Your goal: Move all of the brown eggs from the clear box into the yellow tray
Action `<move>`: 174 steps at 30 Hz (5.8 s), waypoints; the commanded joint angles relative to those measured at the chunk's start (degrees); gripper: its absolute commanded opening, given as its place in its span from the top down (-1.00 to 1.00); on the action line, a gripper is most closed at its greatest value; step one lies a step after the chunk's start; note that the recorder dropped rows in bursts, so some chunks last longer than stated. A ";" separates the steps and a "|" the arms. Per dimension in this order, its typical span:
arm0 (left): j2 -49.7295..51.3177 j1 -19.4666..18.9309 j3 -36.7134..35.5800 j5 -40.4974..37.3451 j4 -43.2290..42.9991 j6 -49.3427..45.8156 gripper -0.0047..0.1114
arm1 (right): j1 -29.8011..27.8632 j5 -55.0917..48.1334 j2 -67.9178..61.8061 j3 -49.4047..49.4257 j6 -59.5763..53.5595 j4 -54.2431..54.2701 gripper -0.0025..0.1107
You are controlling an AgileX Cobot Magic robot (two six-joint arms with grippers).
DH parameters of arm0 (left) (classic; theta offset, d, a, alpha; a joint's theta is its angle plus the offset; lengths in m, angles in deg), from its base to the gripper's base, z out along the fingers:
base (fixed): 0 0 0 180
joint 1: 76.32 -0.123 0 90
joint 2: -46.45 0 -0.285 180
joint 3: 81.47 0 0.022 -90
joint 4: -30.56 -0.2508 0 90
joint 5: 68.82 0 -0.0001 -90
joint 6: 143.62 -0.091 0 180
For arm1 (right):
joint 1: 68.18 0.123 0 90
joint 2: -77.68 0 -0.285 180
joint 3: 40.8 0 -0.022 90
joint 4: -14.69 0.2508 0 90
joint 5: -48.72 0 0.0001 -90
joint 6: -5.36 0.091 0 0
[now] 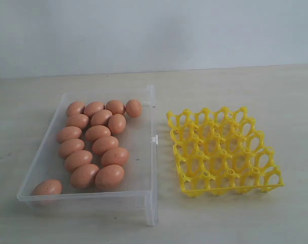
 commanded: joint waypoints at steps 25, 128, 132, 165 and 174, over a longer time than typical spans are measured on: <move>-0.32 0.28 0.23 0.35 0.06 0.28 0.92 | 0.16 -6.09 0.33 -17.81 -0.60 -1.68 0.96; -0.32 0.28 0.23 0.35 0.06 0.28 0.92 | 17.42 -38.73 -79.23 -56.72 -9.30 -2.95 0.30; -0.32 0.28 0.23 0.35 0.06 0.28 0.92 | 20.47 -36.94 -83.17 -60.48 -9.56 -3.08 0.30; -0.32 0.28 0.23 0.35 0.06 0.28 0.92 | 45.72 -30.96 -118.64 -92.67 -12.06 -9.01 0.00; -0.32 0.28 0.23 0.35 0.06 0.28 0.92 | 45.72 -30.14 -122.00 -95.02 -18.01 -12.75 0.00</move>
